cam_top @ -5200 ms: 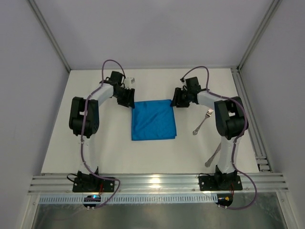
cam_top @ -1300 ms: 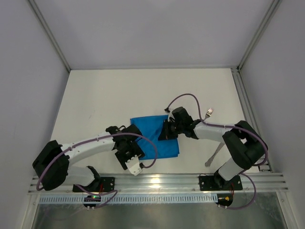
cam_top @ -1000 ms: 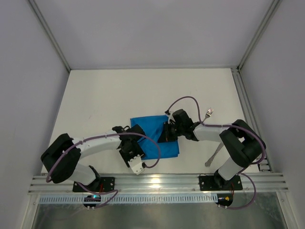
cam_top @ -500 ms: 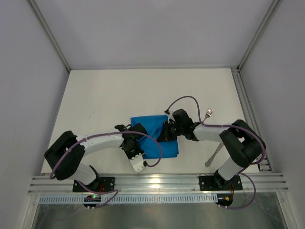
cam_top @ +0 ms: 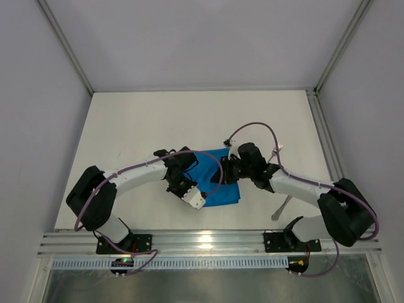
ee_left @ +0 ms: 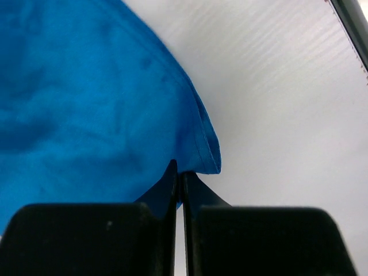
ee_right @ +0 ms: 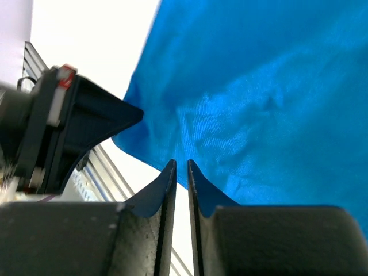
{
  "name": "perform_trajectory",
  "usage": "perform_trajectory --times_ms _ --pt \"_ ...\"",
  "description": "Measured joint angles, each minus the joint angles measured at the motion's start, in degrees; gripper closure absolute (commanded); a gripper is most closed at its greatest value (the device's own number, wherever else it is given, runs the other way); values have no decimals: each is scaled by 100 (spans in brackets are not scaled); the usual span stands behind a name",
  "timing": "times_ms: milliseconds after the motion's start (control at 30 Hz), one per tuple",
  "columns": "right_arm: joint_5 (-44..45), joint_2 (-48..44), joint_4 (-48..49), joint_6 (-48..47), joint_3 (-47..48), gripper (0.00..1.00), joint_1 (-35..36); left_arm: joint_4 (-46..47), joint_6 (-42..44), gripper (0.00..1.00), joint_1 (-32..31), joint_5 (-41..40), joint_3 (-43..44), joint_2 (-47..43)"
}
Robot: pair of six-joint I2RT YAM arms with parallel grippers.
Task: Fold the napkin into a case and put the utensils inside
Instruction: Fold the lower triangle-folded napkin at the center of the board.
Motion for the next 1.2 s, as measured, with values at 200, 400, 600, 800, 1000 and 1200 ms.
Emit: perform_trajectory --times_ms 200,400,600,800,1000,1200 --pt "463 -1558 -92 -656 -380 55 -11 -402 -918 100 509 697 564 39" --pt "682 -2973 597 -1589 -1353 29 83 -603 -2026 100 905 1401 994 269" --pt "1266 -3467 1099 -3556 -1982 25 1165 -664 -2815 100 1255 1867 1054 413" --pt "2028 -2468 1526 -4662 -2063 23 2295 -684 -3193 100 1469 2127 1069 573" --pt "2771 -970 2371 -4870 -2068 23 2728 -684 -3403 100 1620 2297 1130 651" --pt "3307 -74 3053 -4756 -2039 23 2863 -686 -3438 100 1694 2430 1132 651"
